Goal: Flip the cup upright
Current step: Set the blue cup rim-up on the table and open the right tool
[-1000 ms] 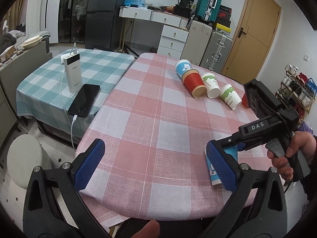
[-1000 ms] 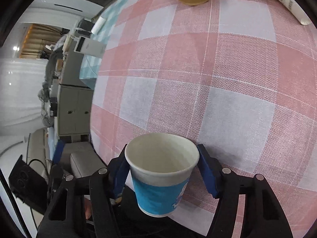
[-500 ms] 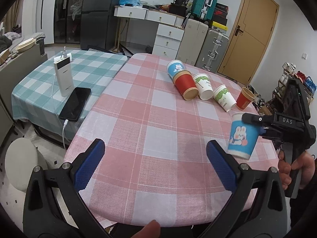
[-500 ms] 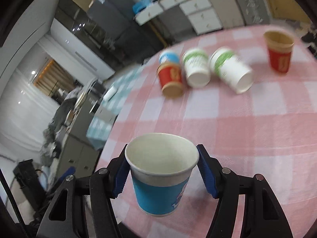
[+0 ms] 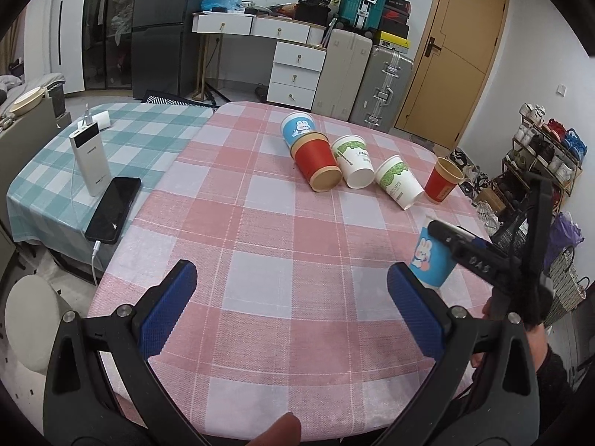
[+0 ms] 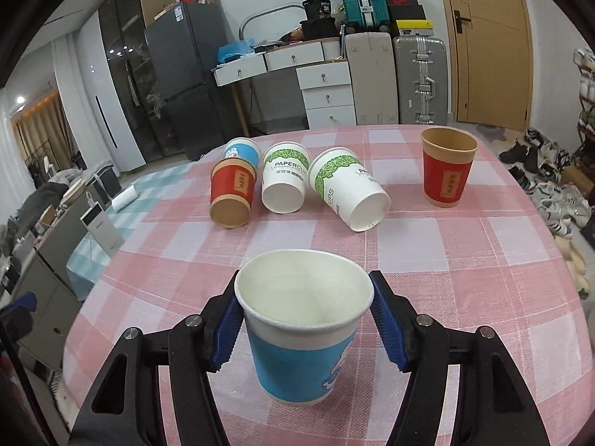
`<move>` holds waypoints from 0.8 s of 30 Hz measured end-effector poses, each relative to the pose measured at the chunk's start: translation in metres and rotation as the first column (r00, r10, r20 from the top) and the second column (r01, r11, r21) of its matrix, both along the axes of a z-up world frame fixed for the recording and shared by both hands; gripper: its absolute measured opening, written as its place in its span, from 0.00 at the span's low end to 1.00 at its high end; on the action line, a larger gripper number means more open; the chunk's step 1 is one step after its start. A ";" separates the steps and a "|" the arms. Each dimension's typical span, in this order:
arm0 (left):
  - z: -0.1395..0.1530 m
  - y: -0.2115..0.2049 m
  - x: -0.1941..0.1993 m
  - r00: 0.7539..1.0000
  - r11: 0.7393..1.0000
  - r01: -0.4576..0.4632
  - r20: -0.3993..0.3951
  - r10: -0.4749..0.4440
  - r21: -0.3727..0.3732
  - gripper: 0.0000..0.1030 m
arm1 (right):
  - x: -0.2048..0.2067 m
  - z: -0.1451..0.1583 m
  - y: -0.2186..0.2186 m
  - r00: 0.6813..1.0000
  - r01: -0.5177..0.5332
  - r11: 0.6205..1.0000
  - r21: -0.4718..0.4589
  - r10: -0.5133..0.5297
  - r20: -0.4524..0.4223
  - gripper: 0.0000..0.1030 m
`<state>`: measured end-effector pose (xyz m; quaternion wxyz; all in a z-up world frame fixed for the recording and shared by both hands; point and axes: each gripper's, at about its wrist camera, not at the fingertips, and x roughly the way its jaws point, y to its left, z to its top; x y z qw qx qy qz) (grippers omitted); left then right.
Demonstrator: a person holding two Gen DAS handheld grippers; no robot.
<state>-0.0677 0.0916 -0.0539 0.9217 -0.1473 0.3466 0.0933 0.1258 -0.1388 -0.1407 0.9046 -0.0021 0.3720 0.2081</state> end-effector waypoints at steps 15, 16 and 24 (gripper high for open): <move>-0.011 -0.009 0.007 0.999 1.000 0.016 -0.048 -0.016 0.007 0.99 | -0.056 -0.008 0.005 0.988 -0.069 0.991 -0.115 0.084 0.129 0.64; -0.010 -0.009 0.006 0.999 1.000 0.015 -0.047 -0.015 0.009 0.99 | -0.058 -0.008 0.004 0.988 -0.070 0.991 -0.115 0.085 0.129 0.64; -0.009 -0.013 0.005 0.999 1.000 0.018 -0.050 -0.018 0.013 0.99 | -0.060 -0.009 0.004 0.990 -0.101 0.988 -0.116 0.111 0.085 0.69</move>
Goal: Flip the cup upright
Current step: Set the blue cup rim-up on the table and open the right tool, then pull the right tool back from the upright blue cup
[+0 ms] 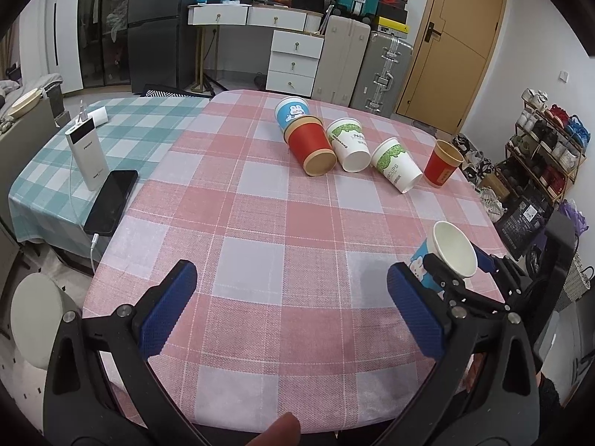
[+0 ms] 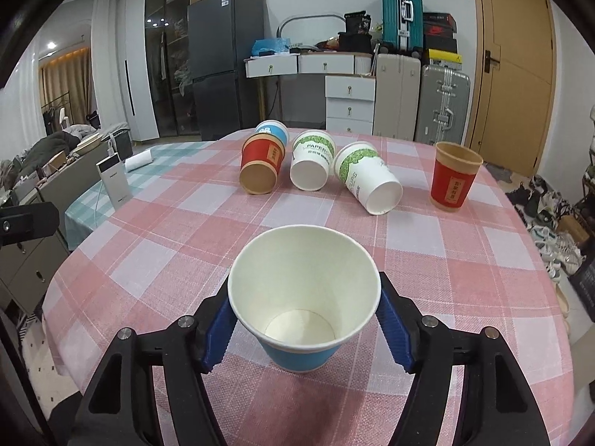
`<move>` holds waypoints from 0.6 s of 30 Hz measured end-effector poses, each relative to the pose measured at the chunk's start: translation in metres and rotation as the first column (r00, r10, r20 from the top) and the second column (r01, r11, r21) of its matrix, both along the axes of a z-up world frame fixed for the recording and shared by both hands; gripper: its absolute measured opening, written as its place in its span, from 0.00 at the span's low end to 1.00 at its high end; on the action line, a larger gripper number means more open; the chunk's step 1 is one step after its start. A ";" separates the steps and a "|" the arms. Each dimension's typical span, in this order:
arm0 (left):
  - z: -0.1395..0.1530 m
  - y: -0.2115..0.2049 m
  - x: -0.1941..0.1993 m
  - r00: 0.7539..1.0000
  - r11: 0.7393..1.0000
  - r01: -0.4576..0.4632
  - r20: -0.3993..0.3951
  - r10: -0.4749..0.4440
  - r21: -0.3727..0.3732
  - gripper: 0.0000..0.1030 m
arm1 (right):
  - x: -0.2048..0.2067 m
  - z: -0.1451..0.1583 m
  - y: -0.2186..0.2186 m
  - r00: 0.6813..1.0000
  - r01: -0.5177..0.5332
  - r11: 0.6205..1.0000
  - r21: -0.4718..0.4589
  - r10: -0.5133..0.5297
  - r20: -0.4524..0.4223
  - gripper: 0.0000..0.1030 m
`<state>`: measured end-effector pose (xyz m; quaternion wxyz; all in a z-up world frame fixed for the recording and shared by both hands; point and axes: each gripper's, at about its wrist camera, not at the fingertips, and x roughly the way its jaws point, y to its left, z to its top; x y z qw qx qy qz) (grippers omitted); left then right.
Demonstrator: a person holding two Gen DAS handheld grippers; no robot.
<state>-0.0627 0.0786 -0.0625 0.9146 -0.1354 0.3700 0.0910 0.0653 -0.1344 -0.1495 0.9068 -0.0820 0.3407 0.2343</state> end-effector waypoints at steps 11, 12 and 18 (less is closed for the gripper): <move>0.004 -0.011 0.000 1.000 1.000 0.018 0.001 -0.018 0.010 0.99 | -0.013 0.023 -0.010 1.000 -0.007 0.999 0.049 0.006 0.014 0.83; 0.005 -0.012 0.001 1.000 1.000 0.021 0.001 -0.021 0.011 0.99 | -0.014 0.026 -0.011 1.000 -0.009 0.998 0.058 0.008 0.020 0.83; 0.006 -0.023 0.005 0.999 0.999 0.045 0.001 -0.045 0.028 0.99 | -0.030 0.055 -0.027 0.997 0.003 0.993 0.121 -0.012 0.072 0.83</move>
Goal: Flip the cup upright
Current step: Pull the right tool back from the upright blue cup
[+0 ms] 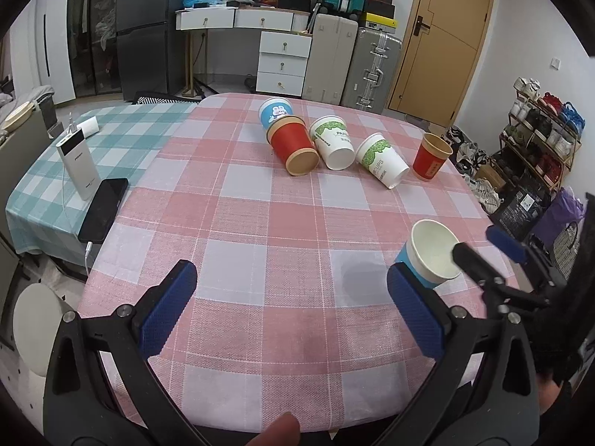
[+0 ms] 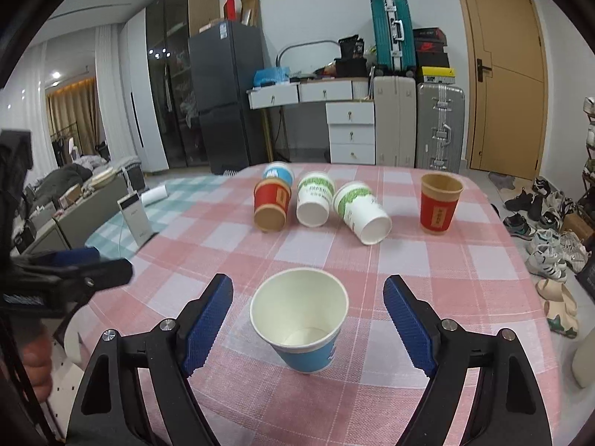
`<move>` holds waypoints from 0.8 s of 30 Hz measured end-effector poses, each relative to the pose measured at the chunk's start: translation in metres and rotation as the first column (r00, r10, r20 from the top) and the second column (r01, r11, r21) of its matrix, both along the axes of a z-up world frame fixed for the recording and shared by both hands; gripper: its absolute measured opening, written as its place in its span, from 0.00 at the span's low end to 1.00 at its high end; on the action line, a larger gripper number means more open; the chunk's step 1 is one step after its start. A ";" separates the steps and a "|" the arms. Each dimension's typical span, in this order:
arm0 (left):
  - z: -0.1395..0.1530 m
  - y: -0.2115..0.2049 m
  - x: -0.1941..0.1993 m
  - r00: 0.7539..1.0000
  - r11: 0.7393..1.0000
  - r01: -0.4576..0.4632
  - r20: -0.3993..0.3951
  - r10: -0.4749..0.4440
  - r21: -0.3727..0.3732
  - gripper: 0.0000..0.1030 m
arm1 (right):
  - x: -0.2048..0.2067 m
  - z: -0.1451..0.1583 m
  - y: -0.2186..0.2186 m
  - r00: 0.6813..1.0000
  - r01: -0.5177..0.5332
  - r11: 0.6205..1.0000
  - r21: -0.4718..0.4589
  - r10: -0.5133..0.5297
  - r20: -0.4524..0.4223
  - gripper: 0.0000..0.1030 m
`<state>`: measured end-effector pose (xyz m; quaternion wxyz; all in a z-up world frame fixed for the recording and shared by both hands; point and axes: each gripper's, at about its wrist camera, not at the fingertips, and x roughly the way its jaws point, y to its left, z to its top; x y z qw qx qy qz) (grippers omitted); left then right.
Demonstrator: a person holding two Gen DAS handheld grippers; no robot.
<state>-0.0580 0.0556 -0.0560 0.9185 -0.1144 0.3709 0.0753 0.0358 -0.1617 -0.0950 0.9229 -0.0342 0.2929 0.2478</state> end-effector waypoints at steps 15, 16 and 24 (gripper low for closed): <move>0.026 -0.047 0.027 0.989 0.990 0.124 0.075 -0.128 0.060 0.99 | -0.026 0.042 -0.047 0.998 0.068 0.993 0.100 -0.068 -0.004 0.87; 0.026 -0.049 0.029 0.988 0.990 0.130 0.076 -0.135 0.062 0.99 | -0.027 0.043 -0.048 0.998 0.066 0.993 0.101 -0.066 -0.005 0.88; 0.027 -0.062 0.041 0.983 0.985 0.159 0.085 -0.164 0.064 0.99 | -0.033 0.043 -0.049 0.998 0.057 0.994 0.098 -0.056 -0.004 0.95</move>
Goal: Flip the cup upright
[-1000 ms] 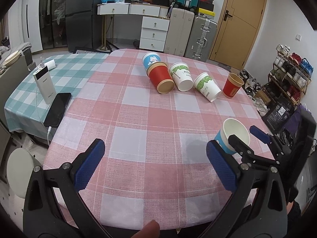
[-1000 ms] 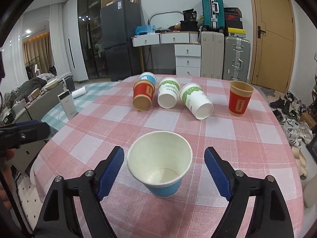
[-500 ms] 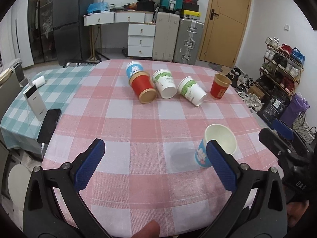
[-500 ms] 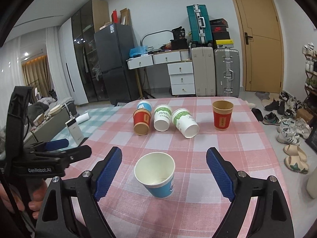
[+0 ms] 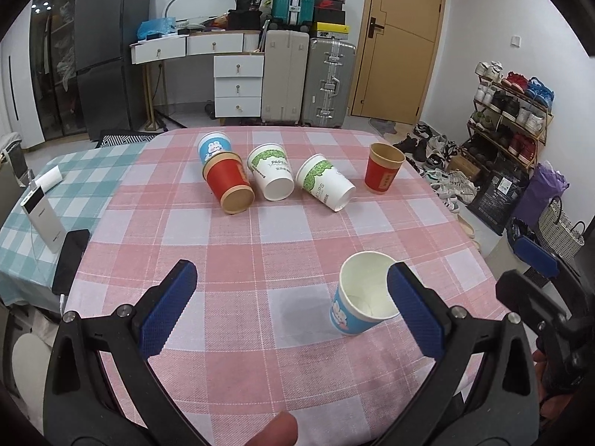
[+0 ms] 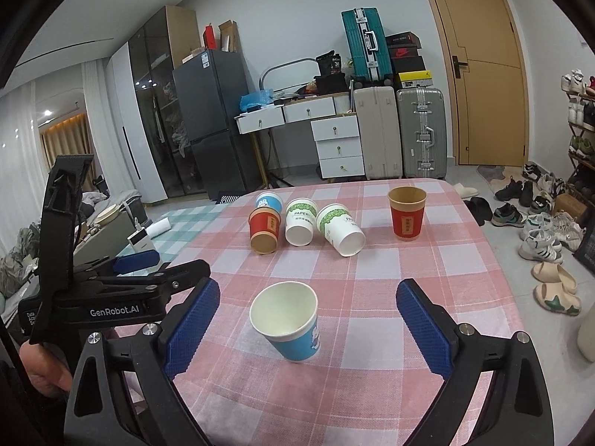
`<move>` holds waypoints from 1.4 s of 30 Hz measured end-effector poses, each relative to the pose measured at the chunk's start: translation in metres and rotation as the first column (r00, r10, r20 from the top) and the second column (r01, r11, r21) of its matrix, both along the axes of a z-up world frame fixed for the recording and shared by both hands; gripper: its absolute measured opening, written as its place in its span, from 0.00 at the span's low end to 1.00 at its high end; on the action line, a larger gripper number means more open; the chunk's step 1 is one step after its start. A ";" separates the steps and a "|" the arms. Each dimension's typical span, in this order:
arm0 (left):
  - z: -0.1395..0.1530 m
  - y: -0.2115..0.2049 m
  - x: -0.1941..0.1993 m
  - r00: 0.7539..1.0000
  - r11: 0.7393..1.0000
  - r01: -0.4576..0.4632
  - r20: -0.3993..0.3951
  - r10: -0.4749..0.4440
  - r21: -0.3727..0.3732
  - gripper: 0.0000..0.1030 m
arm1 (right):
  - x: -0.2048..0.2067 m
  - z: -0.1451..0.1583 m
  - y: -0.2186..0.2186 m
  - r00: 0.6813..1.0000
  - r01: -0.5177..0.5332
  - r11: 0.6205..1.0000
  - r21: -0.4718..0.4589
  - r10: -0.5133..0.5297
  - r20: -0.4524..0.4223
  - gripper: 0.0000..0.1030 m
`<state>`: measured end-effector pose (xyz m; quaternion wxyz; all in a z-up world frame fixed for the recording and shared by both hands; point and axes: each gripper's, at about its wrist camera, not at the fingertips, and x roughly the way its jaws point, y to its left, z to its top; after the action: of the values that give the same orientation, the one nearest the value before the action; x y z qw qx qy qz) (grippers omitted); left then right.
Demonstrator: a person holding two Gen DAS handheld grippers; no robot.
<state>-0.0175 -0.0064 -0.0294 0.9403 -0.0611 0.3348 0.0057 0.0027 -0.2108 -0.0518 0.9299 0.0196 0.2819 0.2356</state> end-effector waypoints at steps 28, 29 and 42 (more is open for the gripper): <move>-0.009 0.018 -0.009 0.998 0.998 -0.059 0.003 0.059 -0.007 0.99 | -0.001 0.004 0.002 1.000 0.007 1.000 -0.023 -0.007 0.022 0.99; -0.008 0.017 -0.009 0.998 0.998 -0.059 0.002 0.059 -0.006 0.99 | -0.002 0.004 0.002 1.000 0.007 1.000 -0.024 -0.007 0.024 0.99; -0.005 0.011 -0.012 0.999 0.999 -0.047 -0.001 0.047 -0.004 0.99 | -0.003 0.005 0.002 0.999 0.011 1.000 -0.022 -0.010 0.031 0.99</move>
<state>-0.0298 0.0050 -0.0344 0.9396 -0.0709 0.3338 0.0270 0.0001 -0.2090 -0.0470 0.9355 0.0073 0.2699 0.2280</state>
